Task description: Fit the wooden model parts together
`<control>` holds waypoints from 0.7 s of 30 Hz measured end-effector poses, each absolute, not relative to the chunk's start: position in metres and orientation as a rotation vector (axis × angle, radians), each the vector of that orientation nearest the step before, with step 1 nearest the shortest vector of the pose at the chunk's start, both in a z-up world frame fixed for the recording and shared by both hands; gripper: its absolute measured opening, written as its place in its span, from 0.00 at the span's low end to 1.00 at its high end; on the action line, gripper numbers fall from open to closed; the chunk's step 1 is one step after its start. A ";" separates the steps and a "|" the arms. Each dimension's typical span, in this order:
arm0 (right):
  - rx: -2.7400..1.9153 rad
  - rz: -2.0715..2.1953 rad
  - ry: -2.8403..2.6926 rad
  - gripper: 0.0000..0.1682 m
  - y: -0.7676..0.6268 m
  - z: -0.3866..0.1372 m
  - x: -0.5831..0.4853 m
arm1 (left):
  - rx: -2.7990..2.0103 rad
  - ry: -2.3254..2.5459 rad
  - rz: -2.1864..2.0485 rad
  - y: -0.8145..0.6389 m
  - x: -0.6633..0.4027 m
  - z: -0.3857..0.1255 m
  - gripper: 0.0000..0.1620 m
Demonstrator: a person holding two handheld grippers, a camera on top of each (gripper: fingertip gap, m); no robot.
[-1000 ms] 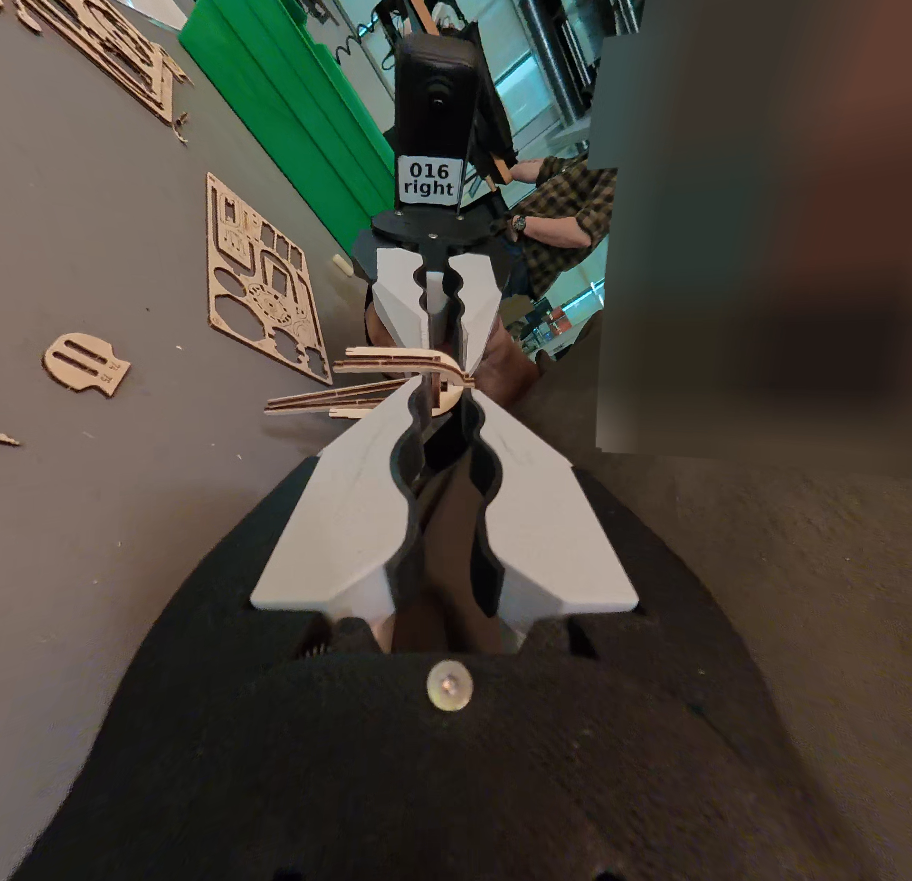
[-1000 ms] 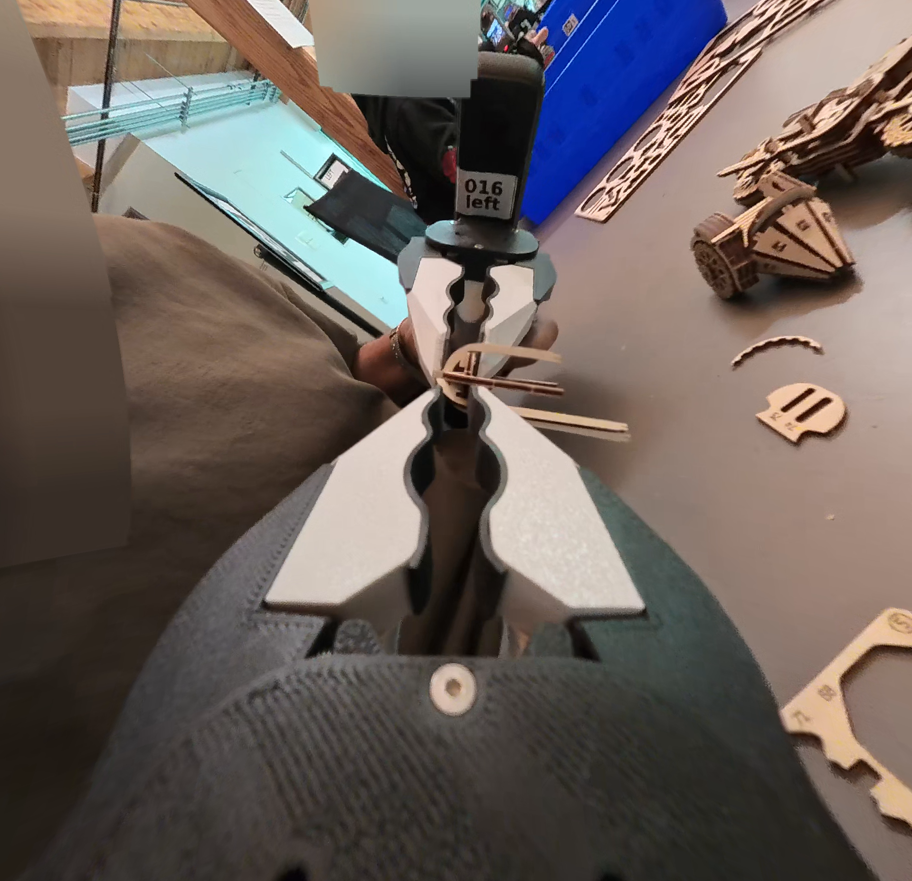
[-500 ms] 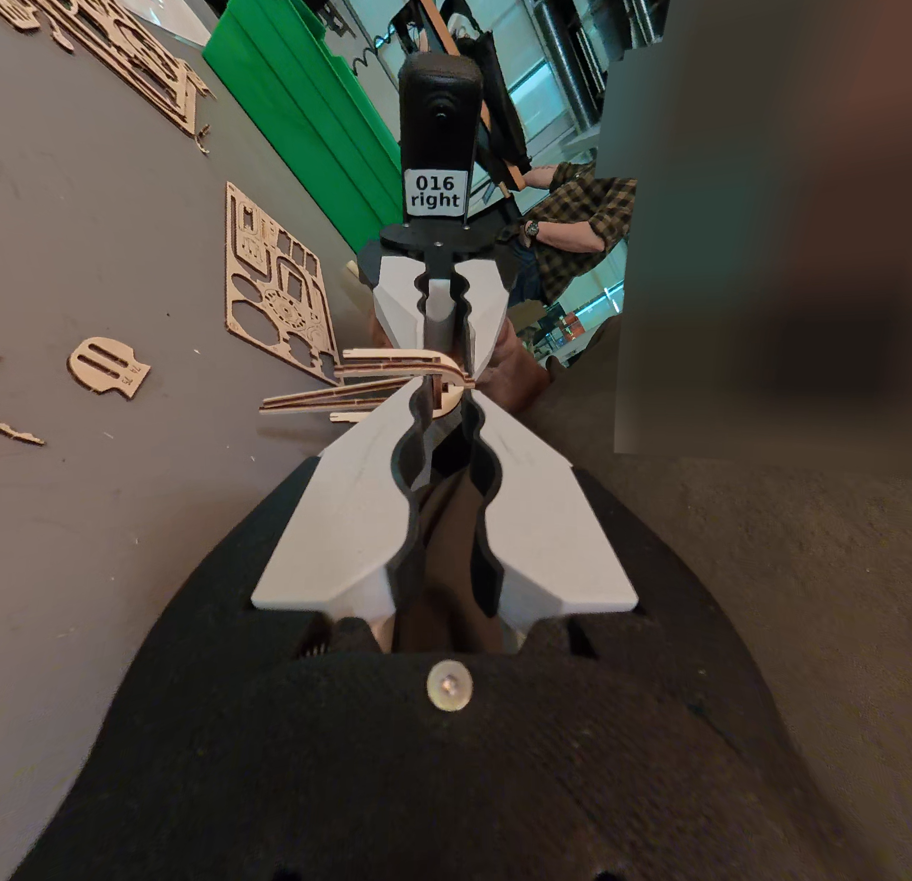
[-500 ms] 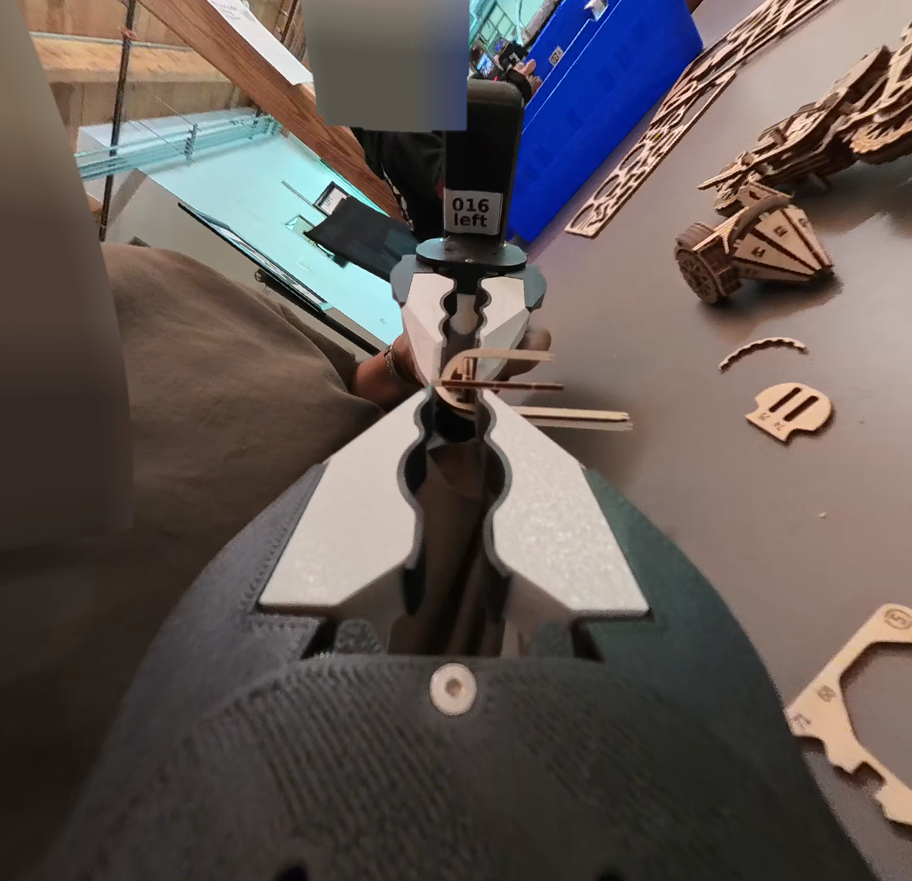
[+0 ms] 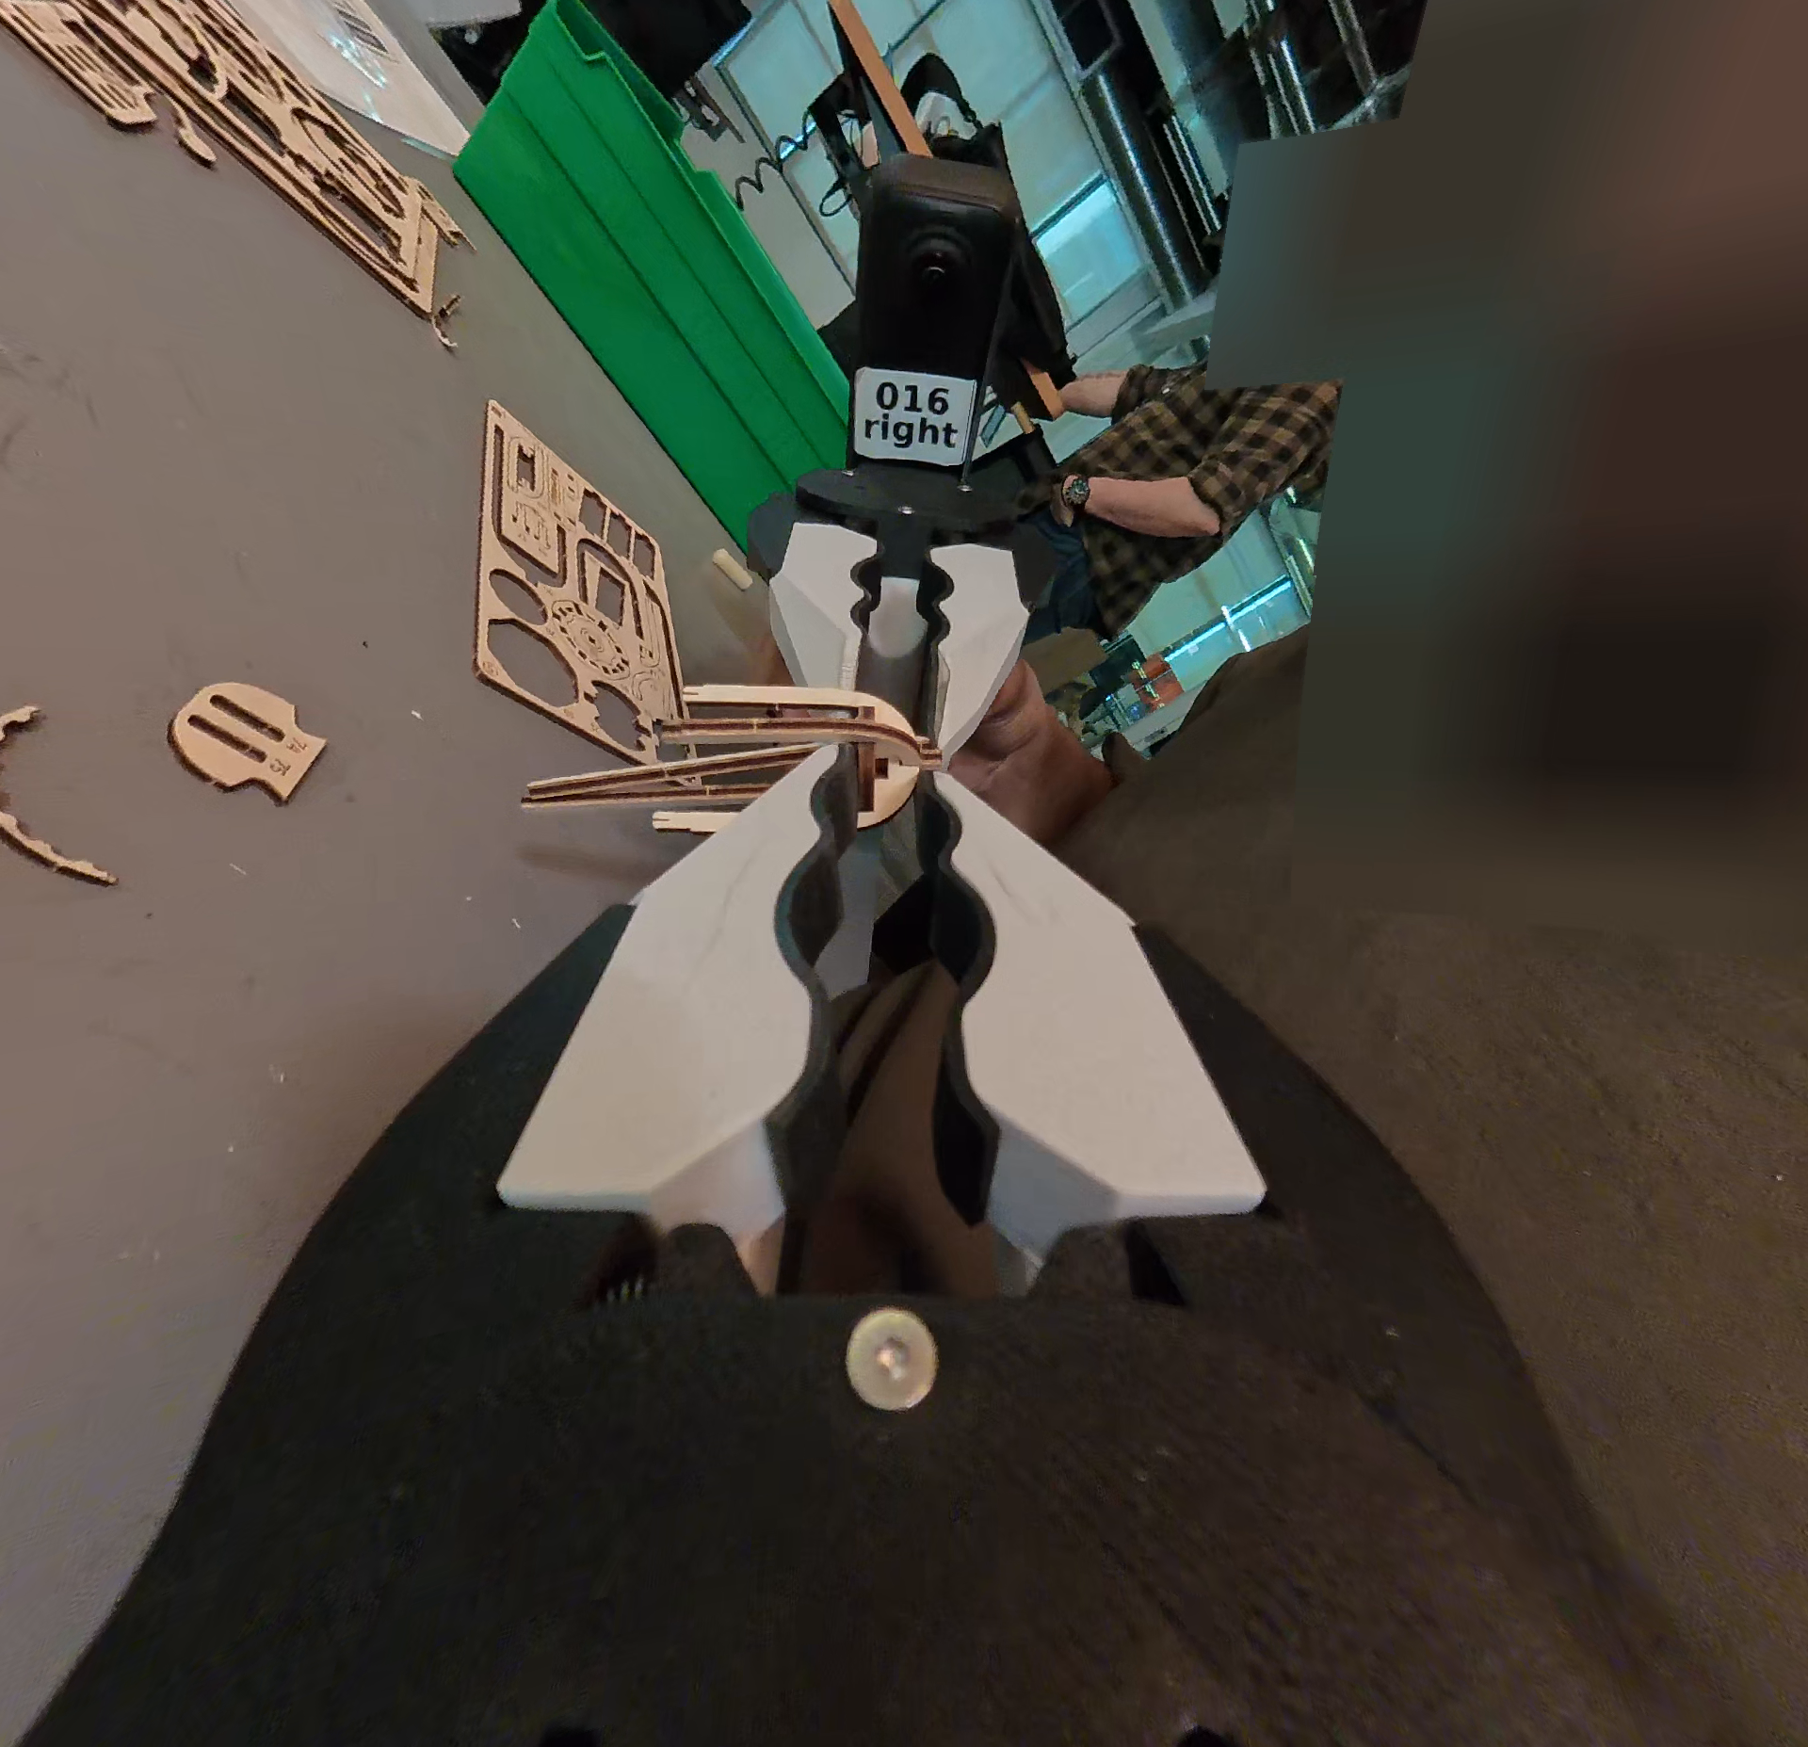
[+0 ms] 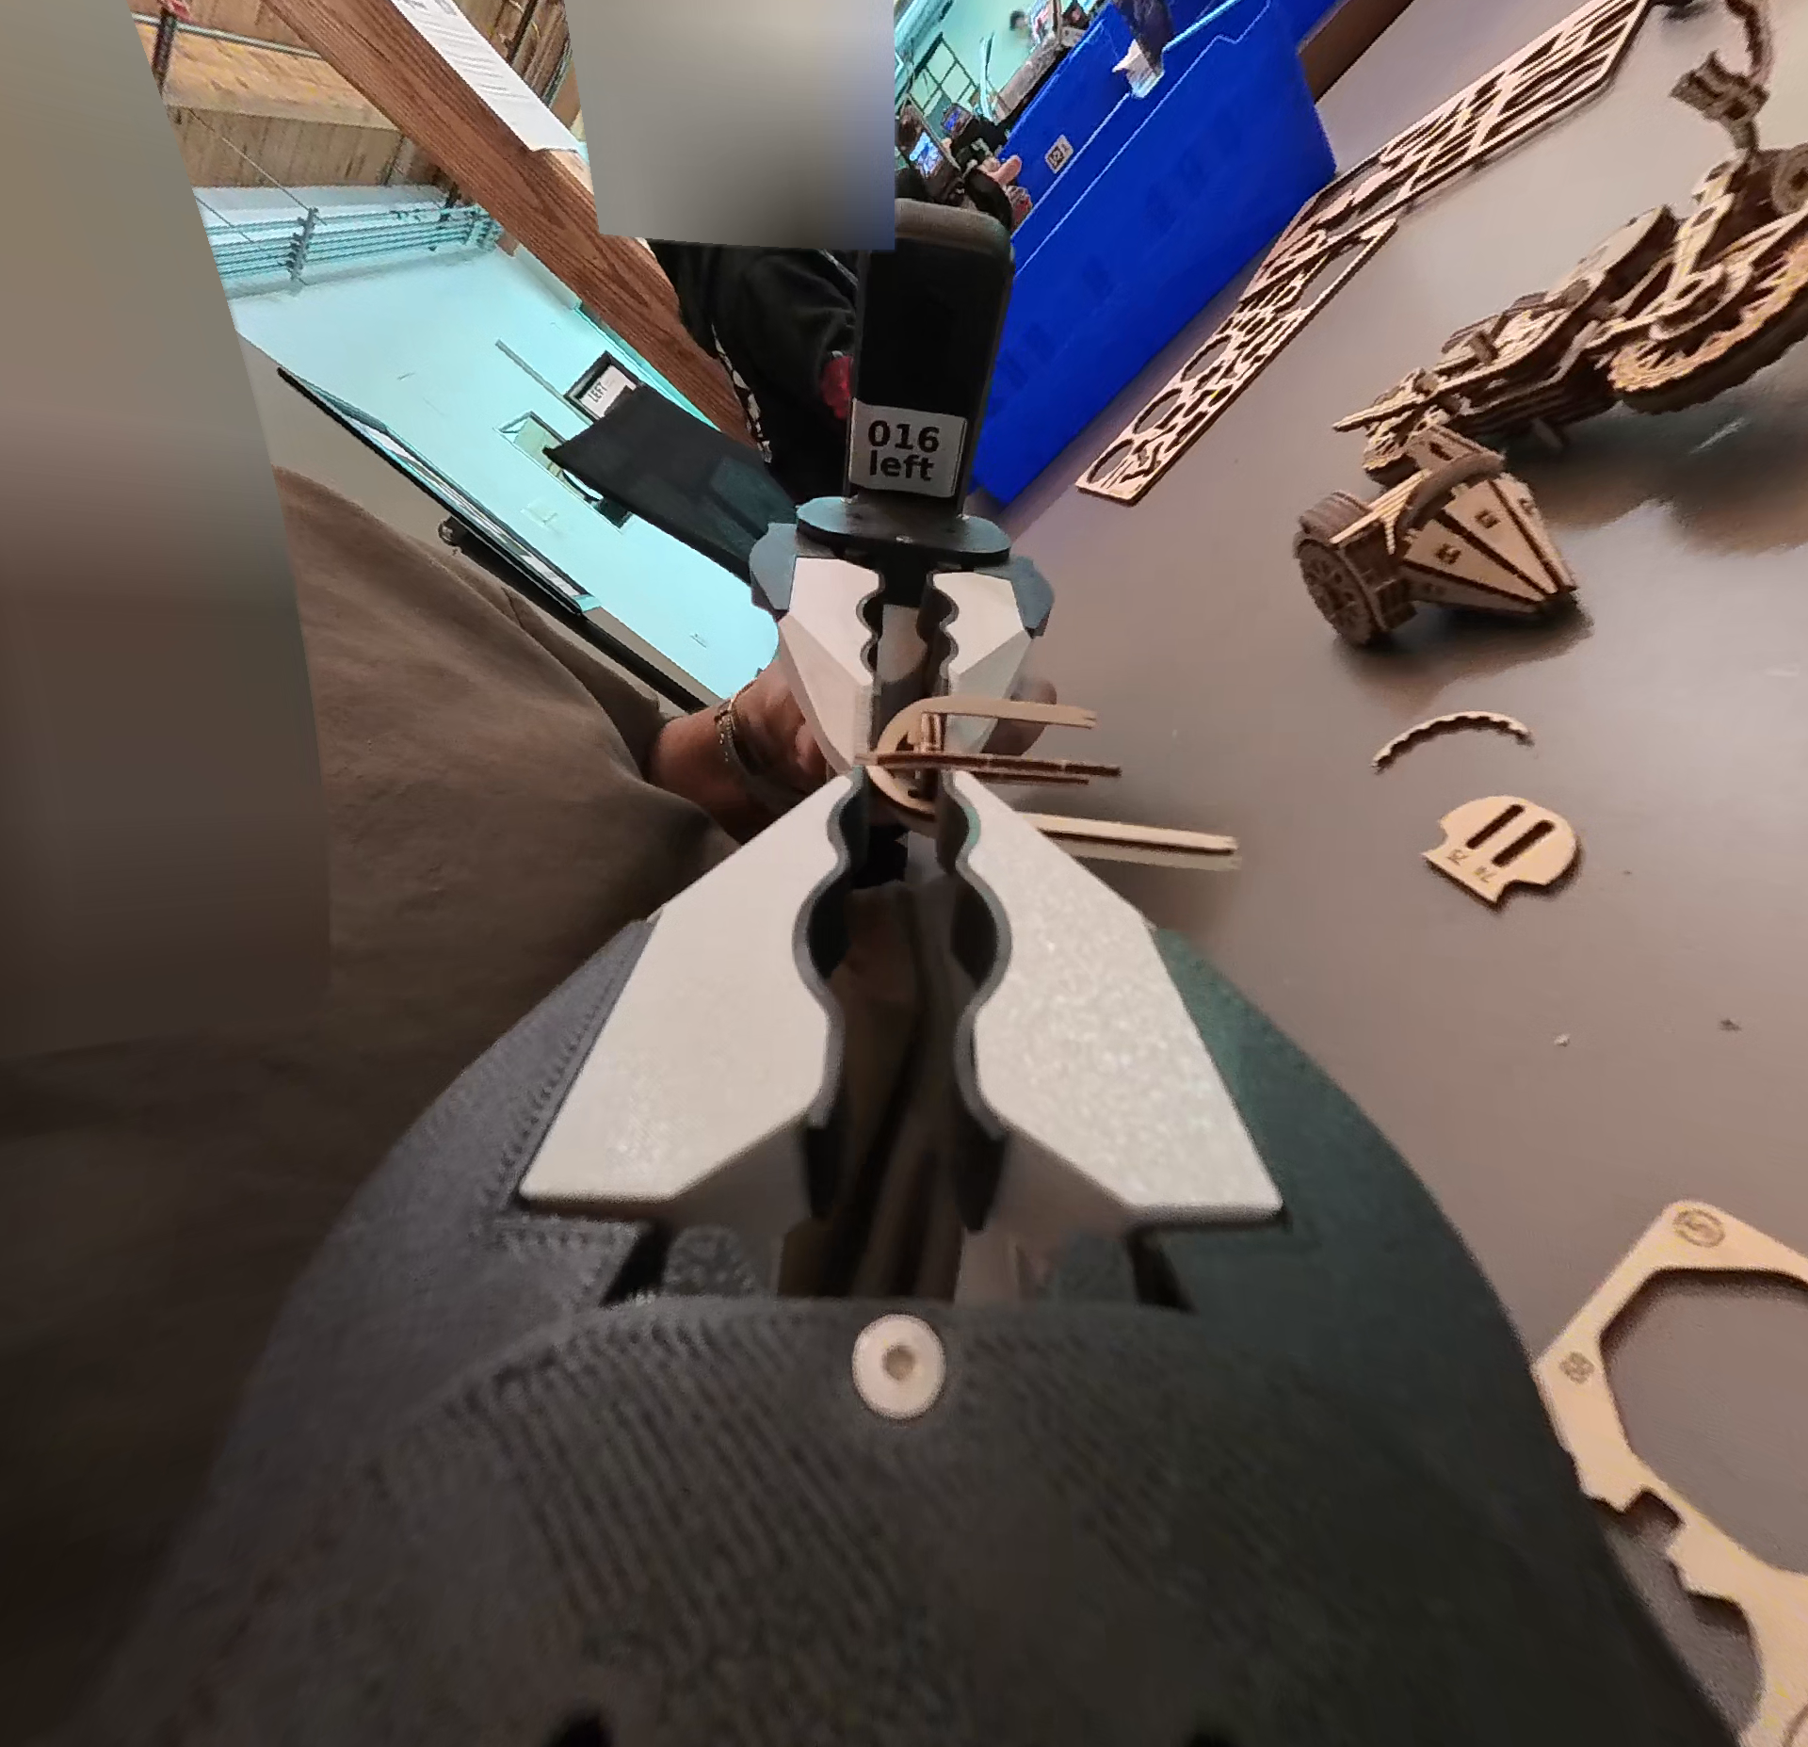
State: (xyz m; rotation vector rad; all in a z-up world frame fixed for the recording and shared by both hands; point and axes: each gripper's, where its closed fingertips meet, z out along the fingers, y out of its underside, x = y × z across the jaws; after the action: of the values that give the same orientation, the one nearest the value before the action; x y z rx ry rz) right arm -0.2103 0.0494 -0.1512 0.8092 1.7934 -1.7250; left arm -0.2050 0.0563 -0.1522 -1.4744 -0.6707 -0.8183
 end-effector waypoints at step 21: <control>0.825 -1.686 1.838 0.19 0.052 -0.148 -0.212 | -1.490 -0.693 -0.860 0.053 -0.208 -0.157 0.07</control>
State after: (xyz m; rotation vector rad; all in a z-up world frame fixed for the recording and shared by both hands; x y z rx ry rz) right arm -0.2116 0.0523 -0.1480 0.8252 1.8381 -1.6855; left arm -0.2078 0.0528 -0.1566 -1.4899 -0.6927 -0.8602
